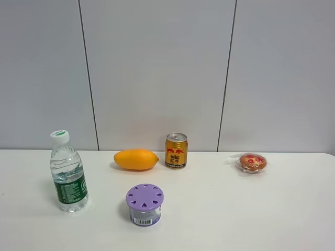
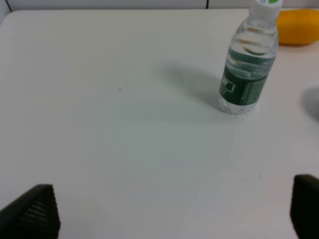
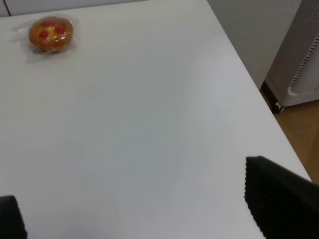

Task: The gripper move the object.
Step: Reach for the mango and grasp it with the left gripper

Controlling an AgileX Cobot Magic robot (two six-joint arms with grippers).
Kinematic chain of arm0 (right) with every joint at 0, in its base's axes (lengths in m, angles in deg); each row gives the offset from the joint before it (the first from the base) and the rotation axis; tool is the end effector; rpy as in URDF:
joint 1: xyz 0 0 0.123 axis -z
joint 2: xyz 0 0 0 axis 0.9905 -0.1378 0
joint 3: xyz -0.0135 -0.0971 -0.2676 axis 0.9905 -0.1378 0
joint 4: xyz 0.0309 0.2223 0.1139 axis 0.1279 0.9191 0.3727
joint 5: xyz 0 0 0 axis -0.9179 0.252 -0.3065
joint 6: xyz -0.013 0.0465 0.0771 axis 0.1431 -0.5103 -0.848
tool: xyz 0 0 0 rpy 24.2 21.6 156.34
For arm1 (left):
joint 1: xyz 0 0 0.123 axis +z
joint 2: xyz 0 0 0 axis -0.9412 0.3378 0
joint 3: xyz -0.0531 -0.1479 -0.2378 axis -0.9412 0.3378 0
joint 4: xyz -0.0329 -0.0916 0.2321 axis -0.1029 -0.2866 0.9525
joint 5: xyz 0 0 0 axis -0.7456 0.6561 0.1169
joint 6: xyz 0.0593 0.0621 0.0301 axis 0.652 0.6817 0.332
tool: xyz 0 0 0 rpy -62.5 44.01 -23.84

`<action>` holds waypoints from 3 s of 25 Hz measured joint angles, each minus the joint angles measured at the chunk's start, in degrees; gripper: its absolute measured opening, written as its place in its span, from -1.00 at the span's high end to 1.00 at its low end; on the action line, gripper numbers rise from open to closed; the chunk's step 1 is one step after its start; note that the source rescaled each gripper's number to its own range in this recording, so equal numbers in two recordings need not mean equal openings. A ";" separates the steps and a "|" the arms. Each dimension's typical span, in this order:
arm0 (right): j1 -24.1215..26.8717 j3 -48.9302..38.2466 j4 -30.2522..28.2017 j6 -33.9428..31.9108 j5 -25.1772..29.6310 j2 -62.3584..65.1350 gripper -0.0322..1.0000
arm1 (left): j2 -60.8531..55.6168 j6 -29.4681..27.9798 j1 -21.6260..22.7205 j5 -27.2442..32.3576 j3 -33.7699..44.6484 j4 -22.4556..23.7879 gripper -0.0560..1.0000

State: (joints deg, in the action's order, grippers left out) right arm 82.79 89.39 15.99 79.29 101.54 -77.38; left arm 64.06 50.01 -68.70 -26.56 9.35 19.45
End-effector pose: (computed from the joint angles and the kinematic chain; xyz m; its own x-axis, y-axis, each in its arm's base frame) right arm -0.0064 -0.0045 0.2760 -0.4638 0.0139 -0.8858 0.0609 0.9980 -0.0162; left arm -0.0062 -0.0044 0.2799 -0.4384 -0.0331 -0.8982 0.0062 0.9992 -0.0399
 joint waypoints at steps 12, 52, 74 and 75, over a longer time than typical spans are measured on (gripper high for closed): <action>0.00 0.00 0.00 0.00 0.00 0.00 -1.00 | 0.00 0.00 0.00 0.00 0.00 0.00 -1.00; 0.00 0.00 0.00 0.00 0.00 0.00 -1.00 | 31.02 26.92 0.00 -11.35 -30.30 -22.48 -1.00; 0.00 0.00 0.00 0.00 0.00 0.00 -1.00 | 82.49 68.46 -7.82 -8.32 -71.29 -41.60 -1.00; 0.00 0.00 0.00 0.00 0.00 0.00 -1.00 | 83.58 68.09 -10.05 -8.46 -72.22 -38.44 -1.00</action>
State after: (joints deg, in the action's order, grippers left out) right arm 82.79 89.39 15.99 79.29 101.54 -77.38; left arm 147.63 118.10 -78.75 -35.02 -62.87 -18.99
